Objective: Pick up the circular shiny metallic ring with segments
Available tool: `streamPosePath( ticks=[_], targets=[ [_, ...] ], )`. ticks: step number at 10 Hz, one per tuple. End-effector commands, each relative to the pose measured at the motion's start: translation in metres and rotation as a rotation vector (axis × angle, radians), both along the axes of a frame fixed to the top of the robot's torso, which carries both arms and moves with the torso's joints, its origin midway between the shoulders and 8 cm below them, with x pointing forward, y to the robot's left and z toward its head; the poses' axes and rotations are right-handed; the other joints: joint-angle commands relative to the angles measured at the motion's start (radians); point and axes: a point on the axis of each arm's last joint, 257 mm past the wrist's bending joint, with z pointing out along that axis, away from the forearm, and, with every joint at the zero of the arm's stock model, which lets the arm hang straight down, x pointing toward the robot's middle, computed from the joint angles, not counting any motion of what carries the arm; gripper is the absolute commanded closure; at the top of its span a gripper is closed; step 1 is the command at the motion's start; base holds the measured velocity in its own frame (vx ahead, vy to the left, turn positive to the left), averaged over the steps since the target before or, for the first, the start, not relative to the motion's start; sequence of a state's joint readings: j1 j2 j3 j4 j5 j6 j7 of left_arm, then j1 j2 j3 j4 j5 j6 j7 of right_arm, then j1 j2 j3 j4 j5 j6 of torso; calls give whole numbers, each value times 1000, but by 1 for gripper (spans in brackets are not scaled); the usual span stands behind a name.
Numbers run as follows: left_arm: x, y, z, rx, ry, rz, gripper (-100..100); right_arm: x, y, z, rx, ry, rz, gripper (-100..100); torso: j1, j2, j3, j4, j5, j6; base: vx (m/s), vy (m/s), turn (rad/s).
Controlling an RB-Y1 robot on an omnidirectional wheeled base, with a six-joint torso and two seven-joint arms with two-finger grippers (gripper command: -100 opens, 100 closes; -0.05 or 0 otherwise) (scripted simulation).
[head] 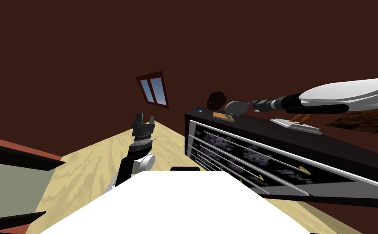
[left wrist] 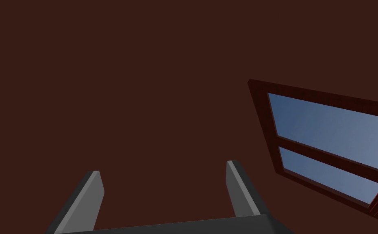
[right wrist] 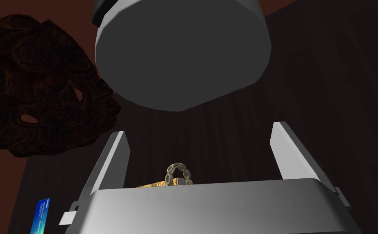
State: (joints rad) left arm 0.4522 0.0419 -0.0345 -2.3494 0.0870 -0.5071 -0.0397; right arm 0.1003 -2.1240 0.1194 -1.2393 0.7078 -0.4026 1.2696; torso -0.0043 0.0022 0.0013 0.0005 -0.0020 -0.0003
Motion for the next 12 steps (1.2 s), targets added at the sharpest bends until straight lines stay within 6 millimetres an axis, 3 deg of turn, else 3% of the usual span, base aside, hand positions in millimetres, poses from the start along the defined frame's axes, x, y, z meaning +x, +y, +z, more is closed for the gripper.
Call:
streamPosePath(
  ticks=[1, 9, 12],
  targets=[
    [0, 0, 0, 0, 0, 0, 0, 1, 8, -15, -3, 28, 27, -100, 0, 0, 0, 0, 0, 0, 33, -46, 8],
    [0, 0, 0, 0, 0, 0, 0, 1, 48, -75, 123, 83, 122, -100, 9, -7, -4, -2, 2, 0, 72, 58, -56],
    [0, 0, 0, 0, 0, 0, 0, 1, 52, -80, 134, 87, 129, -100, 9, -6, -4, -2, 2, 0, 43, 46, -24]
  ],
)
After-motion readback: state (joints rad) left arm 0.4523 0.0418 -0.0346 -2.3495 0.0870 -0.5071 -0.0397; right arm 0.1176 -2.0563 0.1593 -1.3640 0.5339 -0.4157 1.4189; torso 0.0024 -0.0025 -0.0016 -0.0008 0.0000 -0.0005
